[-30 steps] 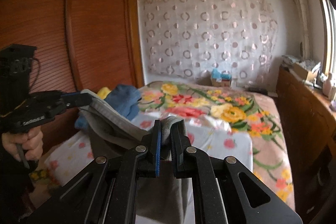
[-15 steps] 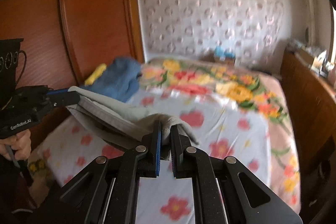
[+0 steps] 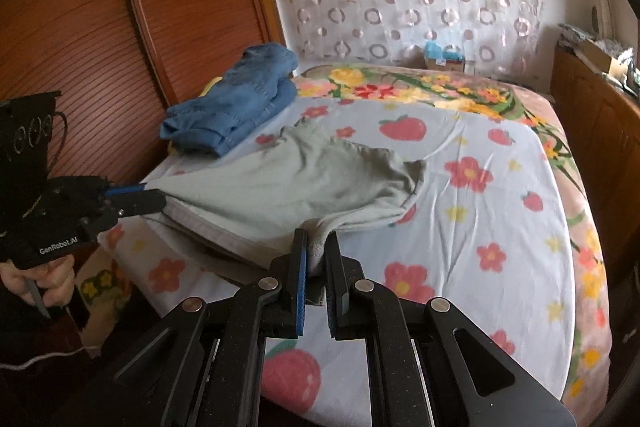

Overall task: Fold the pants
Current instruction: 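Carry the held grey-green pants with both tools and lower them onto the sheet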

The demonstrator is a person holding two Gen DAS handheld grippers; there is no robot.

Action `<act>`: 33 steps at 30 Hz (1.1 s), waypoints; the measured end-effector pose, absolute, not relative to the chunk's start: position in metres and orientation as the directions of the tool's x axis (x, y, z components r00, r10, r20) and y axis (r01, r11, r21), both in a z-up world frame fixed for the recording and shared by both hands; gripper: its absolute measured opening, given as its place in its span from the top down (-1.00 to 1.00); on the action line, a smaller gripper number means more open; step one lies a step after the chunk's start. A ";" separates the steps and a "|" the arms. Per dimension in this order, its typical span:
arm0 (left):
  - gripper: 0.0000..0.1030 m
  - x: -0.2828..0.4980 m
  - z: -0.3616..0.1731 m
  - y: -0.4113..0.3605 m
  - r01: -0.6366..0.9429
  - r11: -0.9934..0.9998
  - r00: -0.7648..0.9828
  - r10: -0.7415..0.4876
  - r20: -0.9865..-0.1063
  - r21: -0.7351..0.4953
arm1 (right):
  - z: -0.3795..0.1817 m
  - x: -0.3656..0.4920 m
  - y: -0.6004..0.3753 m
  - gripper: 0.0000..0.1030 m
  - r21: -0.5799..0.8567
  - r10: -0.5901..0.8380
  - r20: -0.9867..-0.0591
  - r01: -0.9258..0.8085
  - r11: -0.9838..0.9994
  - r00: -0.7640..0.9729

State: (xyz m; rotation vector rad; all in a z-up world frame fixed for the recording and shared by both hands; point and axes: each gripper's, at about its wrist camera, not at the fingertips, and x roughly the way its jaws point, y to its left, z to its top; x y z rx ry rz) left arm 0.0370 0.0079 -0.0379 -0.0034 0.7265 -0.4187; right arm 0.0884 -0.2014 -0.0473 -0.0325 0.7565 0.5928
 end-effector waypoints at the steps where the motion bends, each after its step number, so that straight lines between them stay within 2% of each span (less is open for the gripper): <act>1: 0.93 0.037 -0.038 0.008 0.371 0.917 0.667 -0.373 -0.645 -0.147 | -0.050 0.085 -0.201 0.90 0.183 0.494 -0.656 -0.515 0.837 0.571; 16: 0.92 0.028 -0.055 0.007 0.375 0.914 0.642 -0.377 -0.667 -0.156 | -0.074 0.074 -0.204 0.90 0.213 0.486 -0.674 -0.484 0.849 0.556; 33: 0.92 0.010 -0.026 0.006 0.416 0.895 0.667 -0.421 -0.614 -0.161 | -0.049 0.057 -0.213 0.89 0.199 0.497 -0.634 -0.496 0.845 0.593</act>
